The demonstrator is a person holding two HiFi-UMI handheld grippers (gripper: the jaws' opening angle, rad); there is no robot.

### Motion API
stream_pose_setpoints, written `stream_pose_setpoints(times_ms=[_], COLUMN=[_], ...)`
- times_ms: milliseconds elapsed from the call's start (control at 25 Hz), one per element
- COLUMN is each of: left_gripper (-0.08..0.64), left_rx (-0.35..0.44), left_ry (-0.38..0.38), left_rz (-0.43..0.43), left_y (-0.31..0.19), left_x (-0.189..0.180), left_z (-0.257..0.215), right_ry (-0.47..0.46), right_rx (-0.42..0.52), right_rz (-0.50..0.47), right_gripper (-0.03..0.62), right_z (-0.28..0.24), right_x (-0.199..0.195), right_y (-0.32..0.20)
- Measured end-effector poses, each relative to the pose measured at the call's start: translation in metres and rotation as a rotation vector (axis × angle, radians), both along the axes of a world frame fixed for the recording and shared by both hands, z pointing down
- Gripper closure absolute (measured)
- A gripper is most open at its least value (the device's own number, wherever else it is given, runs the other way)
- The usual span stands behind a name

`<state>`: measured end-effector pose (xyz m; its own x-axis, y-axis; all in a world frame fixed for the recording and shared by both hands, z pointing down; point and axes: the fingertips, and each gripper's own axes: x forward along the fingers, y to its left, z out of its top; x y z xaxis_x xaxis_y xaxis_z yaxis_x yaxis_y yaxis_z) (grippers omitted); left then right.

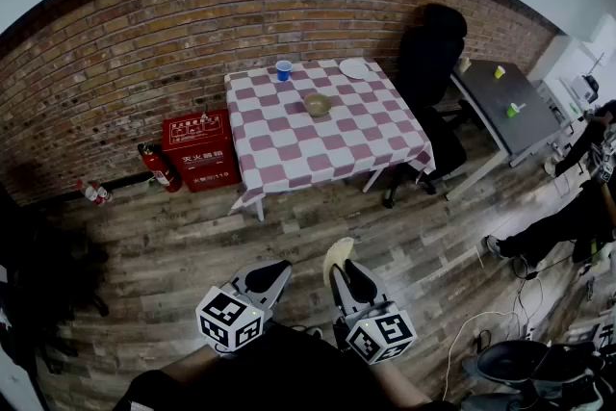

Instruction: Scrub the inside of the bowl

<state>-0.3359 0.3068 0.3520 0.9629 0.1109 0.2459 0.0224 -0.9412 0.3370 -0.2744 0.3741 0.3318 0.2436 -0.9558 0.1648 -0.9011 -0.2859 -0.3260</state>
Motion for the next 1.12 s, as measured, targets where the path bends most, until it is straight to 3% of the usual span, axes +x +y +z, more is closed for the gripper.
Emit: stream_pose_setpoints(times_ms=[400,600,1120], left_gripper=[0.537,0.537,0.537], left_rx=[-0.006,-0.015,-0.134], left_ry=[0.021,0.03,-0.023], left_rz=[0.044,0.066,0.08], left_y=[-0.044,-0.066,-0.111], left_x=[-0.012,-0.022,-0.052], left_z=[-0.005,-0.004,0.031], right_ry=[0.02,-0.05,-0.12], right_rx=[-0.009,0.012,-0.102], right_rz=[0.052,0.085,0.098], right_gripper=[0.489,0.489,0.489], right_z=[-0.005,0.001,0.039], right_x=[-0.017,-0.025,-0.062], right_y=[-0.04,-0.06,-0.102])
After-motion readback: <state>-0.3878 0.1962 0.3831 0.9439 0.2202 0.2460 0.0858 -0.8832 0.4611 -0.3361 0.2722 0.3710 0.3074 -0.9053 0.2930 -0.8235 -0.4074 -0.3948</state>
